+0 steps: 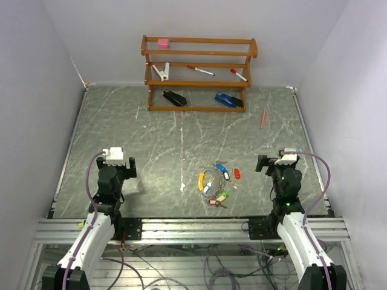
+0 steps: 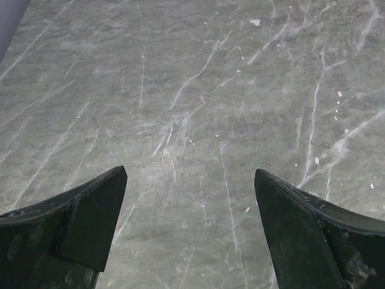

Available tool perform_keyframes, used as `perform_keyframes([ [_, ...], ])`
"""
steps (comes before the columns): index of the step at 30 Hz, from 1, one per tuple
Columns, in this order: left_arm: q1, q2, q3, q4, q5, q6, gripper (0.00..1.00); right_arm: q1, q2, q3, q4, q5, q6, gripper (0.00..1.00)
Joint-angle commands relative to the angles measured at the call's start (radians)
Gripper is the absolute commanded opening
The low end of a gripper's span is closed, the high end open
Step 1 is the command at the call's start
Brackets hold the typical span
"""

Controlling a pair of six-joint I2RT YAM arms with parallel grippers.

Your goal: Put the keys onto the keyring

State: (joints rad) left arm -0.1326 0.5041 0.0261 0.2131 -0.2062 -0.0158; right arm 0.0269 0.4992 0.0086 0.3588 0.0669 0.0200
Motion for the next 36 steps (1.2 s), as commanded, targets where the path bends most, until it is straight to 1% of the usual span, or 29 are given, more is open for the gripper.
perform_keyframes([
  [1, 0.008, 0.001, 0.039, 0.047, -0.013, 0.000, 0.98, -0.010, -0.011, -0.072, 0.031, 0.000, -0.010, 1.00],
  [7, 0.008, -0.004, 0.039, 0.045, 0.020, 0.010, 0.99, -0.010, -0.011, -0.073, 0.032, 0.000, -0.009, 1.00],
  [16, 0.008, -0.007, 0.038, 0.042, 0.021, 0.010, 0.99, -0.010, -0.004, -0.071, 0.035, 0.001, -0.009, 1.00],
  [18, 0.008, -0.014, 0.052, 0.039, 0.057, 0.035, 1.00, -0.010, 0.004, -0.070, 0.039, 0.003, -0.011, 1.00],
  [19, 0.008, -0.014, 0.069, 0.007, 0.087, 0.043, 1.00, -0.010, 0.002, -0.069, 0.038, 0.019, -0.008, 1.00],
  [21, 0.008, 0.000, 0.122, -0.047, 0.145, 0.063, 0.99, -0.010, -0.005, -0.039, 0.010, 0.111, 0.037, 1.00],
  [23, 0.008, 0.037, 0.162, -0.064, 0.199, 0.083, 1.00, -0.009, 0.025, 0.049, -0.079, 0.218, 0.080, 1.00],
  [24, 0.008, 0.058, 0.194, -0.091, 0.239, 0.101, 1.00, -0.010, 0.062, 0.108, -0.119, 0.233, 0.086, 1.00],
  [26, 0.008, 0.114, 0.262, -0.136, 0.402, 0.173, 1.00, -0.009, 0.151, 0.241, -0.193, 0.221, 0.118, 1.00],
  [27, 0.008, 0.142, 0.305, -0.174, 0.501, 0.256, 1.00, -0.009, 0.199, 0.324, -0.252, 0.224, 0.119, 1.00],
  [28, 0.008, 0.172, 0.343, -0.199, 0.574, 0.308, 1.00, -0.008, 0.244, 0.406, -0.317, 0.222, 0.112, 1.00],
  [30, 0.008, 0.212, 0.410, -0.194, 0.628, 0.294, 0.99, -0.007, 0.329, 0.581, -0.459, 0.165, 0.128, 1.00],
  [31, 0.008, 0.217, 0.438, -0.177, 0.639, 0.266, 1.00, -0.007, 0.355, 0.643, -0.489, 0.104, 0.117, 1.00],
  [33, 0.008, 0.223, 0.488, -0.138, 0.670, 0.236, 1.00, 0.001, 0.373, 0.711, -0.500, 0.047, 0.085, 1.00],
  [35, 0.008, 0.230, 0.554, -0.141, 0.746, 0.237, 0.97, 0.001, 0.355, 0.725, -0.448, 0.025, 0.087, 1.00],
  [36, 0.008, 0.237, 0.593, -0.158, 0.790, 0.232, 0.95, 0.002, 0.334, 0.723, -0.421, 0.052, 0.125, 1.00],
])
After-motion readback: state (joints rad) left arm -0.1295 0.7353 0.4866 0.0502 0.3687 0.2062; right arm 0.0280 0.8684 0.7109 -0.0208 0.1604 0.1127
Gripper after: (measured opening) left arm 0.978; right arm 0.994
